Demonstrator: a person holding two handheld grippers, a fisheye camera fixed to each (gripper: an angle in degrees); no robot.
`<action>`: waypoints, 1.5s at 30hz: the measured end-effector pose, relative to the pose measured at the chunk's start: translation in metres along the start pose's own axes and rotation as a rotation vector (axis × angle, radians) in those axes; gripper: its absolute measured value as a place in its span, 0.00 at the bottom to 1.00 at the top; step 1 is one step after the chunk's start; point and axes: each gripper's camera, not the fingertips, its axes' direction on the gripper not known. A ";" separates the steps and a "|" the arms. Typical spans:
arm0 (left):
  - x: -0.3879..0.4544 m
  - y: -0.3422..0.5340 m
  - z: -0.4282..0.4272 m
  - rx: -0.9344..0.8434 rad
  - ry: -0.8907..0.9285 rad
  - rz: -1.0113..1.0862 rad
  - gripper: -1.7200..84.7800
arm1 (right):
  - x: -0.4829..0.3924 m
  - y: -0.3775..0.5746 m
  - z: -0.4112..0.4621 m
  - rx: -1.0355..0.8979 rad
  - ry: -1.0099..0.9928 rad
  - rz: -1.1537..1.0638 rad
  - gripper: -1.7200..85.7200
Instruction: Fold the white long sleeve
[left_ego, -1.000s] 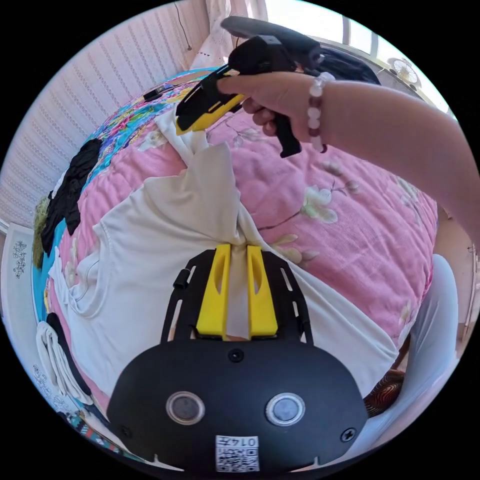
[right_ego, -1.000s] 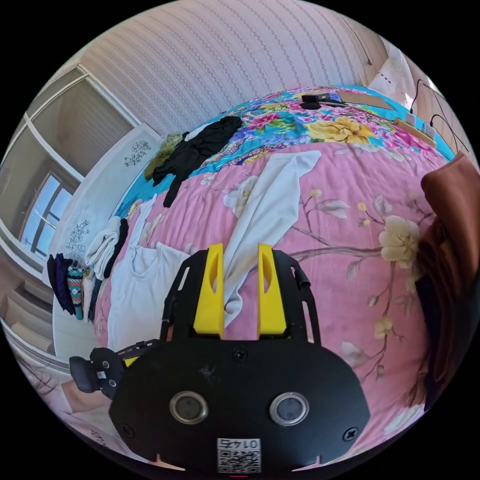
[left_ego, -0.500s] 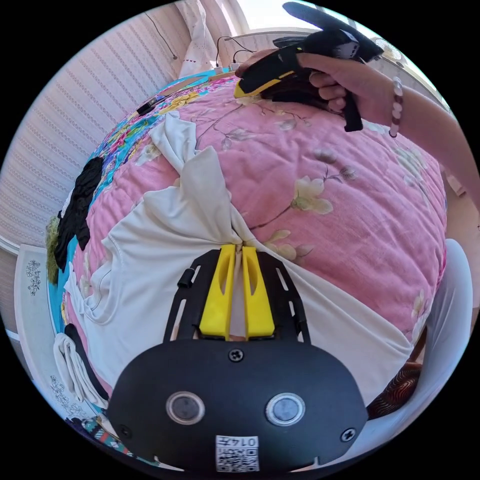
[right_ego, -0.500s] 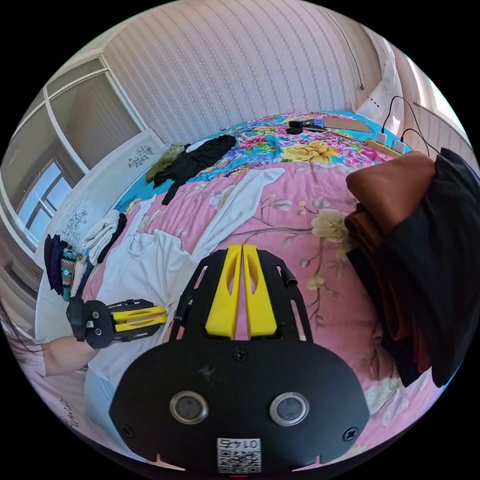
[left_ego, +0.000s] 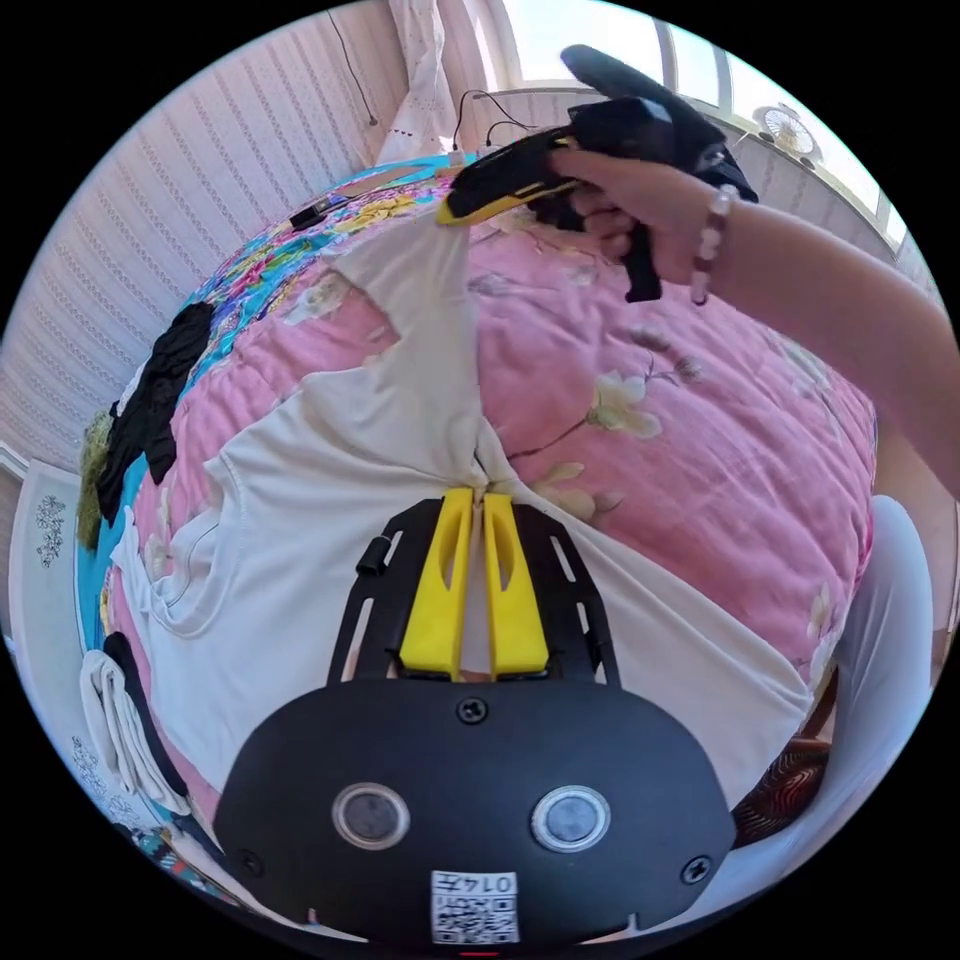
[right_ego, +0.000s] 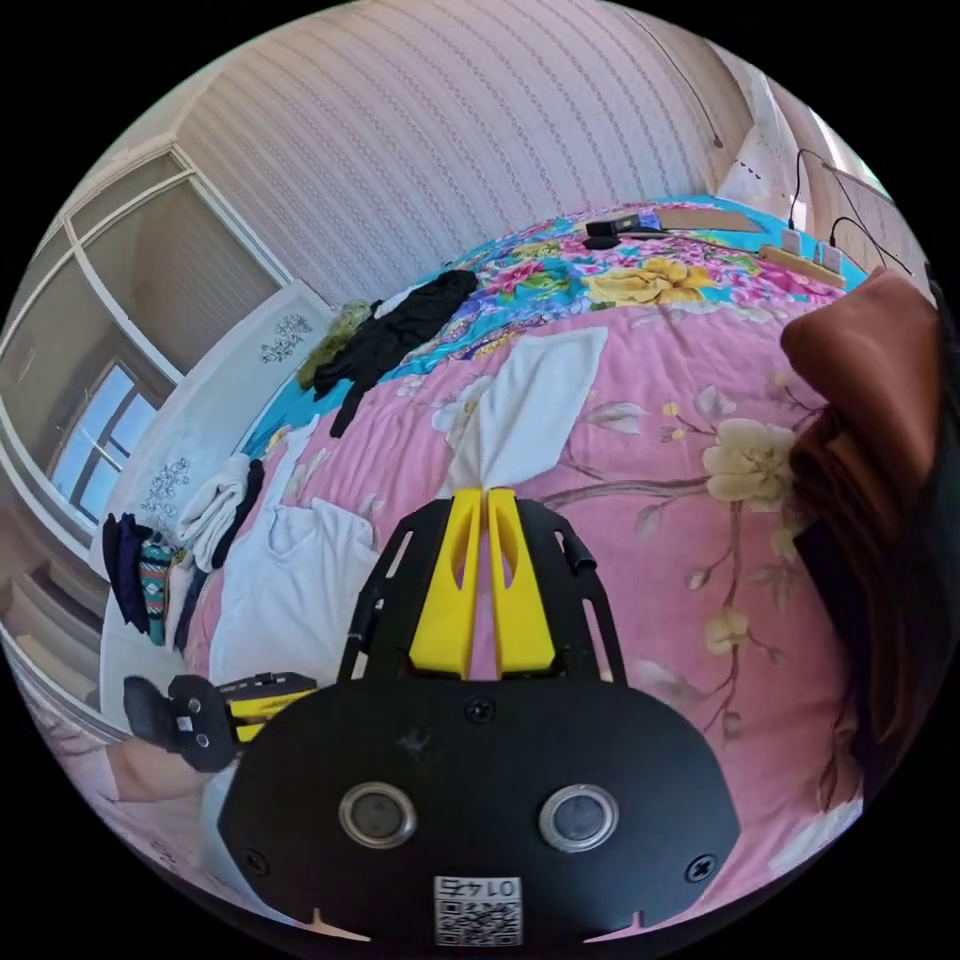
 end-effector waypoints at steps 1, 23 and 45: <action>0.002 0.003 -0.010 0.035 -0.016 0.012 0.01 | 0.002 0.015 -0.032 0.043 -0.007 -0.027 0.03; 0.156 -0.073 0.036 -0.011 0.117 0.221 0.09 | 0.124 0.213 -0.096 -0.115 -0.083 0.084 0.05; 0.198 -0.108 0.014 0.000 0.023 0.169 0.07 | 0.171 0.286 -0.144 -0.409 -0.197 -0.330 0.15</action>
